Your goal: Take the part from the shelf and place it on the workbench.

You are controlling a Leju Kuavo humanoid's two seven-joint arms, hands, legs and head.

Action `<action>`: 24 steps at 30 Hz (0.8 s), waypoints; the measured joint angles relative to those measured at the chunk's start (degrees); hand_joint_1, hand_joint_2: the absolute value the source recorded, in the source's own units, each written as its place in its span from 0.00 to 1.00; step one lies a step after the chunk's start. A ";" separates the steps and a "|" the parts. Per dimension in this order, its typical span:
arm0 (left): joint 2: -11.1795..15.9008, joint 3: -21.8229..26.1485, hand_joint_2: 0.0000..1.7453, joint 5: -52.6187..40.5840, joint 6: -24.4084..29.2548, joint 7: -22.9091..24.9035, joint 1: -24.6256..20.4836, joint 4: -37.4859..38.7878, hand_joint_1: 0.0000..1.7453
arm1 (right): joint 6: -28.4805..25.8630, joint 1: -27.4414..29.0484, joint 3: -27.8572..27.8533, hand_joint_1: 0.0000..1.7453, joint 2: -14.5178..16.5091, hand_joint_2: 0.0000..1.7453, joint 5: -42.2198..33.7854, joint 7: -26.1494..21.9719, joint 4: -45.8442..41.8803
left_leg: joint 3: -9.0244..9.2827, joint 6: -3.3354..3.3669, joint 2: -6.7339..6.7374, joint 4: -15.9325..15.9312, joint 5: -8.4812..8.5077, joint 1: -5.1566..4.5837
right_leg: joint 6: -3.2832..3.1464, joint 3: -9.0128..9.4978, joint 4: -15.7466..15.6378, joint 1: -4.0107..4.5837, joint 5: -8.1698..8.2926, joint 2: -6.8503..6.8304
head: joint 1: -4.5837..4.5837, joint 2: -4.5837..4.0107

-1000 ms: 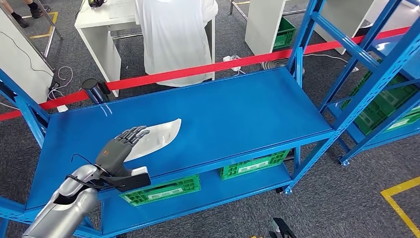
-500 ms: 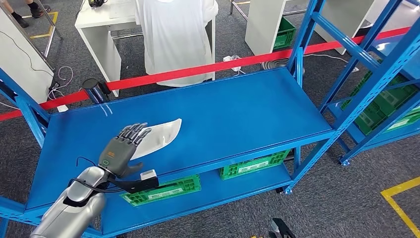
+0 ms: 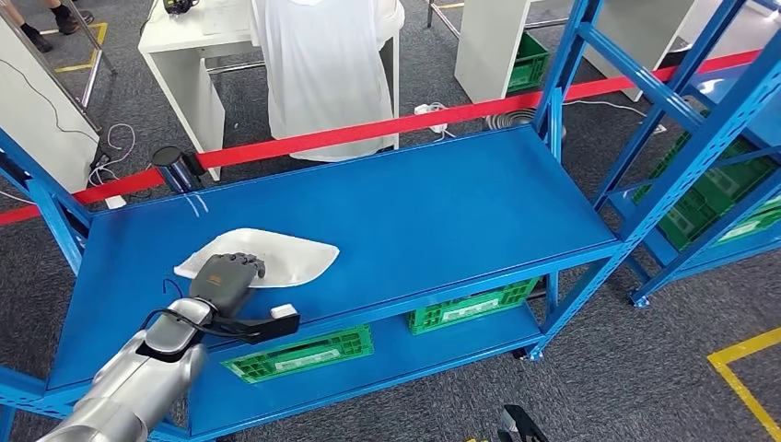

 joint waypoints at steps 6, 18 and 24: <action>-0.11 -0.03 1.00 0.07 0.23 -0.31 -0.81 1.83 1.00 | 0.01 -0.03 0.00 0.00 0.00 0.00 0.08 -0.17 0.00 | 0.05 0.01 0.00 0.00 -0.01 -0.01 | 0.02 0.06 0.00 0.01 -0.01 -0.01 | 0.00 0.00; -1.12 -0.40 1.00 1.37 -0.26 -2.71 -1.73 3.02 1.00 | -0.01 -0.01 -0.09 0.00 0.00 0.00 0.09 -0.16 0.00 | 0.17 0.01 0.00 0.01 -0.01 -0.01 | 0.02 0.18 0.00 -0.01 -0.01 -0.01 | 0.00 0.00; -1.93 0.28 1.00 6.91 4.31 -10.62 -1.03 2.68 1.00 | -0.05 0.00 -0.23 0.00 0.00 0.00 0.59 -0.33 0.00 | 0.15 0.02 -0.09 0.01 -0.01 -0.01 | 0.03 0.20 0.00 -0.01 -0.01 -0.08 | 0.01 0.00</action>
